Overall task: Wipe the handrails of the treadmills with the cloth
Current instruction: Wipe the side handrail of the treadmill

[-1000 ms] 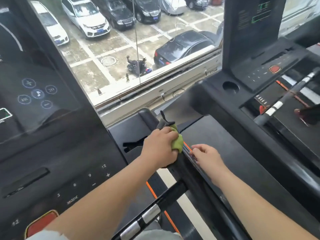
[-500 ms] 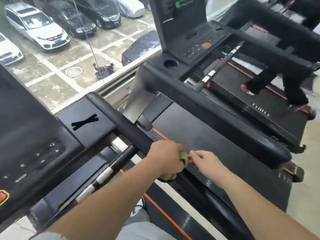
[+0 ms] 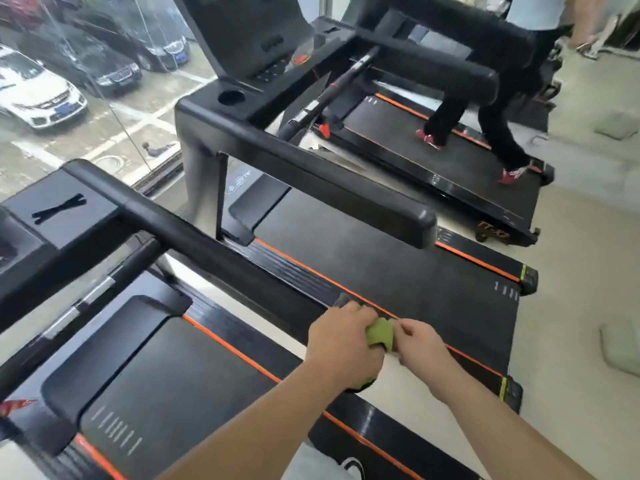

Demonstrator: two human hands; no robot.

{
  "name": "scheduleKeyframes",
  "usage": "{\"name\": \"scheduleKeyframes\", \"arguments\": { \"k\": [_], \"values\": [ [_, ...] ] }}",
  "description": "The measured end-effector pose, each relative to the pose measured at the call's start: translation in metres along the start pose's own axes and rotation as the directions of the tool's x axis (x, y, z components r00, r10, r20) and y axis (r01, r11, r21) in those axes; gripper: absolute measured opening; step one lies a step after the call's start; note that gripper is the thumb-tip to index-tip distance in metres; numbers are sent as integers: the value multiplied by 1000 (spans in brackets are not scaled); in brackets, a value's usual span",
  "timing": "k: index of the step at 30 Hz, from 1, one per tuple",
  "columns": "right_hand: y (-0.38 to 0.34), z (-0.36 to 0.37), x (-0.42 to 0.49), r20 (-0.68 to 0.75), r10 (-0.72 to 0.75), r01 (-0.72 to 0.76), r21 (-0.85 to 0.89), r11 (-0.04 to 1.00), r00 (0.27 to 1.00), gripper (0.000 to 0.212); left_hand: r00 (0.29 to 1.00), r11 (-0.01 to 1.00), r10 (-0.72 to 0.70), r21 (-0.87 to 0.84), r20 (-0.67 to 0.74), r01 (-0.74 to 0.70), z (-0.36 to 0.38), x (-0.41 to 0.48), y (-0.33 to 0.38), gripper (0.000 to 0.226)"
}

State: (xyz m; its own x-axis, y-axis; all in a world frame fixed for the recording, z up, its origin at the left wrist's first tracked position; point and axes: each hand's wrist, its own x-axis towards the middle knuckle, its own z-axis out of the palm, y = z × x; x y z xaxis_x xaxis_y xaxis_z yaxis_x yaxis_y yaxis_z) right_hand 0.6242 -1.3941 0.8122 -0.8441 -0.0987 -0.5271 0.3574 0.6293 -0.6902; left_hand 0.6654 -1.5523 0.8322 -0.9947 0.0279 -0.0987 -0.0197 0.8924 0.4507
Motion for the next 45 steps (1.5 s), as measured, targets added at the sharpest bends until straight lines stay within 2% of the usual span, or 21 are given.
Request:
{"name": "scheduleKeyframes", "arguments": {
  "k": [2,5,7,9,11,13,15,19,21,24,27,29,31,33,34,35,36,38,39,43,45],
  "values": [
    [8,-2,-4,-27,43,-40,86,995,999,45,1000,1000,21,-10,3,-21,8,-9,9,29],
    [14,-4,-14,-110,112,-89,201,976,988,40,985,994,105,-24,138,-103,12,-19,21,32],
    [18,-8,-22,-156,180,-135,261,956,971,39,963,971,80,-239,258,-17,15,-27,32,23],
    [26,-13,-31,-185,224,-165,288,943,957,45,922,868,-7,-456,386,198,22,-36,44,17],
    [29,-21,-38,-215,223,-154,297,942,951,50,914,753,-145,-556,379,351,27,-32,51,22],
    [28,-32,-46,-244,211,-130,309,942,946,47,885,591,-279,-659,374,464,26,-24,59,20],
    [29,-46,-53,-272,228,-130,336,933,935,44,857,462,-354,-726,376,509,21,-15,72,25],
    [32,-84,-67,-196,248,-156,393,906,949,42,868,338,-331,-812,370,475,14,2,113,20],
    [40,-107,-72,-121,237,-168,412,895,964,48,885,348,-303,-823,355,449,17,4,140,16],
    [60,-146,-79,59,187,-192,496,847,981,54,916,432,-234,-810,324,397,29,2,177,14],
    [76,-181,-83,186,115,-203,574,794,976,48,910,456,-138,-790,392,410,38,1,209,25],
    [85,-196,-79,157,99,-177,624,761,983,36,918,403,-225,-827,325,392,45,3,220,20],
    [86,-206,-72,147,116,-186,678,711,982,27,885,378,-424,-850,193,367,51,6,222,8],
    [79,-210,-62,164,150,-222,727,649,975,22,803,402,-581,-810,135,427,55,10,216,35],
    [74,-211,-55,177,158,-237,742,627,971,20,772,371,-610,-795,181,480,56,13,212,50],
    [67,-212,-48,194,160,-251,751,611,968,20,748,284,-600,-797,286,533,55,17,208,63],
    [60,-214,-40,210,152,-259,756,601,966,23,732,149,-545,-811,409,565,53,22,204,71],
    [47,-216,-19,231,145,-271,746,609,962,31,738,-119,-399,-828,545,547,51,35,198,65],
    [40,-217,-8,246,136,-276,736,618,960,33,761,-187,-364,-843,536,504,50,43,196,58],
    [8,-217,37,314,100,-291,651,701,944,38,829,-269,-352,-895,435,355,38,87,183,57],
    [-10,-218,58,323,79,-268,599,755,943,28,817,-260,-378,-897,435,358,26,109,176,49]
  ]
}}
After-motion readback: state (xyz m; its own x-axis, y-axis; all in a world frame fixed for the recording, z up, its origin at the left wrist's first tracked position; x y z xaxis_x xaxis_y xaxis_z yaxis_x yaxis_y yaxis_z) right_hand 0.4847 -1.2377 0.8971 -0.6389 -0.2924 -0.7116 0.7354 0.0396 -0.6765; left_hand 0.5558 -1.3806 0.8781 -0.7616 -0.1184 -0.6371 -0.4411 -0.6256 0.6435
